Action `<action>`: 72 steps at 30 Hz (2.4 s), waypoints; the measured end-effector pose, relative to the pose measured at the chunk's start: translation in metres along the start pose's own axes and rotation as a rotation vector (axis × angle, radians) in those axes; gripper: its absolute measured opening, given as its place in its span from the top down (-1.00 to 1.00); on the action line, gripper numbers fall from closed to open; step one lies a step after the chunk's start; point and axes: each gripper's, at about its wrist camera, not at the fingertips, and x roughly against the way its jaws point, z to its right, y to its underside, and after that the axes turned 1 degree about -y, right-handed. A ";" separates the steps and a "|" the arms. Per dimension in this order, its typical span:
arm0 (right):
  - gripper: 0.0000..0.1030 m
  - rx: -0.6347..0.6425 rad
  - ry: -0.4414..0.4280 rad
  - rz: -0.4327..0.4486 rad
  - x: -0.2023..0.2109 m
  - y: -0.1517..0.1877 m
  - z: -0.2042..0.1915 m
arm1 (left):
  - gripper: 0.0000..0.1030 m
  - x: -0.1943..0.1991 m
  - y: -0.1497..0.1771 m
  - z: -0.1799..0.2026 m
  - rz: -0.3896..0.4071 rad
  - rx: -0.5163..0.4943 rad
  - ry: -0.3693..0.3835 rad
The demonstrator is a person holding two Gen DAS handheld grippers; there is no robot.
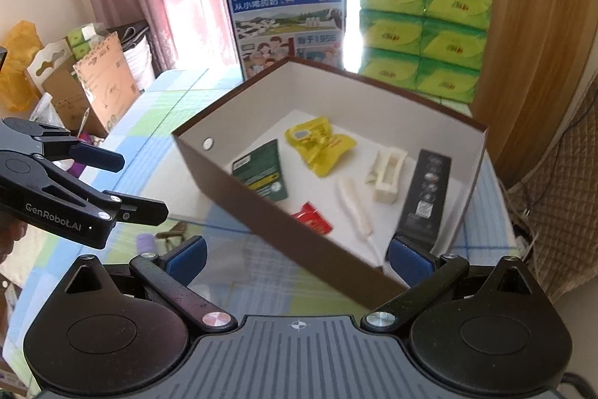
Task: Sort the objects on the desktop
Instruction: 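Withdraw both tools from the brown box toward the remaining table items, then lower the right tool onto the clear box of white floss picks and close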
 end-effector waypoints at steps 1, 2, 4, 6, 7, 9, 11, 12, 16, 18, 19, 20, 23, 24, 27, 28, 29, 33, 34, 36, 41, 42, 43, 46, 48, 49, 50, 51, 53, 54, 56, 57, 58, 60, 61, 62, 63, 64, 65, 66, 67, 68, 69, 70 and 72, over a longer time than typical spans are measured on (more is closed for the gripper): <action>-0.96 -0.002 -0.002 -0.003 0.000 0.002 -0.003 | -0.72 0.002 0.004 -0.001 0.001 0.001 0.000; -0.96 -0.004 -0.006 -0.004 0.000 0.005 -0.006 | -0.72 0.004 0.007 -0.002 0.003 0.004 0.000; -0.96 -0.009 -0.007 -0.012 -0.001 0.010 -0.010 | -0.72 0.008 0.014 -0.004 0.002 0.013 -0.004; -0.96 -0.019 0.000 -0.026 -0.005 0.015 -0.013 | -0.72 0.010 0.021 -0.007 0.000 0.028 -0.012; -0.96 -0.027 0.000 -0.032 -0.007 0.018 -0.013 | -0.72 0.010 0.025 -0.009 -0.003 0.035 -0.016; -0.96 -0.042 -0.009 -0.041 -0.009 0.023 -0.016 | -0.72 0.011 0.032 -0.012 -0.011 0.047 -0.024; -0.96 -0.049 -0.015 -0.045 -0.009 0.028 -0.019 | -0.72 0.011 0.040 -0.016 -0.021 0.057 -0.033; -0.96 -0.052 -0.014 -0.048 -0.010 0.031 -0.021 | -0.71 0.011 0.045 -0.017 -0.026 0.060 -0.037; -0.96 -0.062 -0.021 -0.074 -0.015 0.042 -0.028 | -0.71 0.010 0.062 -0.022 -0.052 0.082 -0.042; -0.96 -0.070 -0.028 -0.084 -0.018 0.047 -0.031 | -0.71 0.010 0.070 -0.025 -0.065 0.093 -0.046; -0.96 -0.073 -0.030 -0.088 -0.019 0.048 -0.032 | -0.71 0.009 0.073 -0.026 -0.070 0.097 -0.050; -0.96 -0.077 -0.033 -0.092 -0.021 0.050 -0.033 | -0.71 0.009 0.077 -0.027 -0.074 0.099 -0.057; -0.96 -0.086 -0.040 -0.105 -0.025 0.054 -0.037 | -0.71 0.007 0.088 -0.030 -0.092 0.108 -0.071; -0.96 -0.089 -0.042 -0.110 -0.026 0.056 -0.038 | -0.71 0.006 0.092 -0.032 -0.099 0.114 -0.074; -0.96 -0.094 -0.049 -0.125 -0.031 0.060 -0.042 | -0.71 0.003 0.103 -0.037 -0.121 0.136 -0.078; -0.96 -0.096 -0.050 -0.130 -0.033 0.061 -0.043 | -0.71 0.002 0.106 -0.038 -0.127 0.139 -0.083; -0.96 -0.098 -0.051 -0.134 -0.034 0.062 -0.045 | -0.71 0.001 0.109 -0.039 -0.132 0.144 -0.089; -0.96 -0.093 -0.056 -0.149 -0.039 0.067 -0.051 | -0.71 0.000 0.119 -0.045 -0.151 0.172 -0.096; -0.96 -0.092 -0.058 -0.153 -0.040 0.068 -0.052 | -0.71 -0.001 0.122 -0.046 -0.156 0.176 -0.099; -0.96 -0.088 -0.061 -0.159 -0.042 0.070 -0.056 | -0.71 -0.002 0.126 -0.048 -0.165 0.183 -0.106; -0.96 -0.076 -0.074 -0.177 -0.050 0.076 -0.064 | -0.71 -0.002 0.133 -0.052 -0.176 0.197 -0.121; -0.96 -0.074 -0.075 -0.181 -0.051 0.076 -0.066 | -0.71 -0.002 0.134 -0.053 -0.176 0.199 -0.123; -0.96 -0.071 -0.077 -0.184 -0.053 0.078 -0.068 | -0.71 -0.002 0.135 -0.054 -0.177 0.202 -0.126; -0.96 -0.065 -0.081 -0.188 -0.056 0.079 -0.071 | -0.71 -0.002 0.137 -0.056 -0.182 0.208 -0.132; -0.96 -0.060 -0.084 -0.190 -0.058 0.081 -0.073 | -0.71 -0.002 0.139 -0.058 -0.185 0.212 -0.136; -0.96 -0.057 -0.085 -0.191 -0.059 0.081 -0.074 | -0.71 -0.002 0.140 -0.059 -0.186 0.215 -0.138; -0.96 -0.052 -0.087 -0.192 -0.061 0.082 -0.075 | -0.71 -0.003 0.141 -0.060 -0.187 0.217 -0.139; -0.96 -0.046 -0.087 -0.193 -0.062 0.083 -0.076 | -0.71 -0.003 0.142 -0.060 -0.189 0.219 -0.141; -0.96 -0.031 -0.087 -0.192 -0.065 0.086 -0.080 | -0.71 -0.003 0.144 -0.061 -0.190 0.221 -0.147; -0.96 -0.025 -0.090 -0.192 -0.066 0.087 -0.081 | -0.71 -0.004 0.145 -0.062 -0.192 0.222 -0.150; -0.96 -0.015 -0.099 -0.192 -0.069 0.090 -0.083 | -0.71 -0.004 0.147 -0.063 -0.195 0.228 -0.155; -0.96 -0.013 -0.103 -0.192 -0.070 0.091 -0.084 | -0.71 -0.004 0.148 -0.064 -0.196 0.232 -0.157; -0.96 -0.011 -0.106 -0.193 -0.071 0.092 -0.084 | -0.71 -0.004 0.149 -0.065 -0.198 0.236 -0.158; -0.96 -0.008 -0.109 -0.194 -0.072 0.093 -0.085 | -0.71 -0.005 0.151 -0.067 -0.198 0.240 -0.160; -0.96 -0.006 -0.110 -0.193 -0.073 0.093 -0.085 | -0.71 -0.005 0.152 -0.068 -0.198 0.241 -0.162; -0.96 -0.003 -0.111 -0.193 -0.073 0.093 -0.085 | -0.71 -0.005 0.154 -0.069 -0.198 0.242 -0.164; -0.96 -0.002 -0.111 -0.193 -0.074 0.093 -0.085 | -0.71 -0.006 0.155 -0.070 -0.200 0.244 -0.166; -0.96 0.000 -0.112 -0.192 -0.074 0.093 -0.085 | -0.71 -0.006 0.156 -0.070 -0.202 0.247 -0.167; -0.96 0.002 -0.113 -0.191 -0.075 0.093 -0.085 | -0.71 -0.006 0.156 -0.071 -0.202 0.250 -0.166; -0.96 0.004 -0.114 -0.190 -0.075 0.093 -0.085 | -0.71 -0.006 0.157 -0.071 -0.202 0.253 -0.165; -0.96 0.005 -0.114 -0.190 -0.076 0.093 -0.085 | -0.71 -0.007 0.157 -0.072 -0.203 0.256 -0.164; -0.96 0.007 -0.116 -0.189 -0.077 0.093 -0.085 | -0.71 -0.007 0.158 -0.072 -0.203 0.258 -0.163; -0.96 0.009 -0.117 -0.188 -0.078 0.093 -0.085 | -0.71 -0.008 0.158 -0.073 -0.204 0.260 -0.162; -0.96 0.012 -0.118 -0.187 -0.079 0.093 -0.085 | -0.71 -0.008 0.158 -0.073 -0.205 0.261 -0.161; -0.96 0.020 -0.120 -0.191 -0.083 0.093 -0.086 | -0.71 -0.009 0.159 -0.074 -0.207 0.261 -0.163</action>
